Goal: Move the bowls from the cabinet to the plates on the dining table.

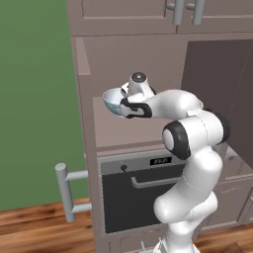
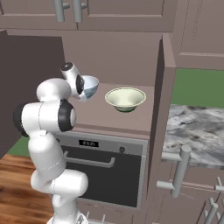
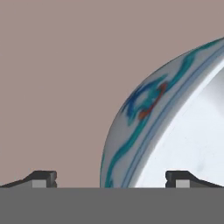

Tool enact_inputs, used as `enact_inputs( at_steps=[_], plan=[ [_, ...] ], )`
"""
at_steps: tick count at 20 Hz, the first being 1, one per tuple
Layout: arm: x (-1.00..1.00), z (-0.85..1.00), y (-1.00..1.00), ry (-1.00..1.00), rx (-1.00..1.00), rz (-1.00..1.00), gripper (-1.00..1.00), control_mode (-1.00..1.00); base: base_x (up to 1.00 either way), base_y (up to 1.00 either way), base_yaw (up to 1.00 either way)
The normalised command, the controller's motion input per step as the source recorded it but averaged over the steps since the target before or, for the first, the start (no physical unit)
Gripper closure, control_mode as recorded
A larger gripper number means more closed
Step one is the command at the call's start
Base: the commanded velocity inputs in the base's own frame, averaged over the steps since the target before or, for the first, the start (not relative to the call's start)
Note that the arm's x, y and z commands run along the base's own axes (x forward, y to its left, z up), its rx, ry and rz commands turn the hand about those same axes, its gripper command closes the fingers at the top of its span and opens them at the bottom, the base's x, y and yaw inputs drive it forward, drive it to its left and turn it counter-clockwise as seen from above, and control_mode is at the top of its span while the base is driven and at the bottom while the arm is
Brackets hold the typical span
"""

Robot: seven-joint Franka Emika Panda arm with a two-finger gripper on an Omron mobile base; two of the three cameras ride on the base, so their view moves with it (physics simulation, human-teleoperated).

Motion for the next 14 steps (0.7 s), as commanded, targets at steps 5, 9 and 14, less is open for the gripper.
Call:
enact_inputs(
  at_steps=[5,9,14],
  plan=[
    [0.30,-0.59,0.02,0.00,0.00,0.09,-1.00,-1.00,0.00,0.00,0.00],
    [0.16,-0.74,0.15,0.00,0.00,0.09,1.00,-1.00,0.00,0.00,0.00],
    [0.08,-0.56,0.10,0.00,0.00,0.07,1.00,-1.00,0.00,0.00,0.00]
  ],
)
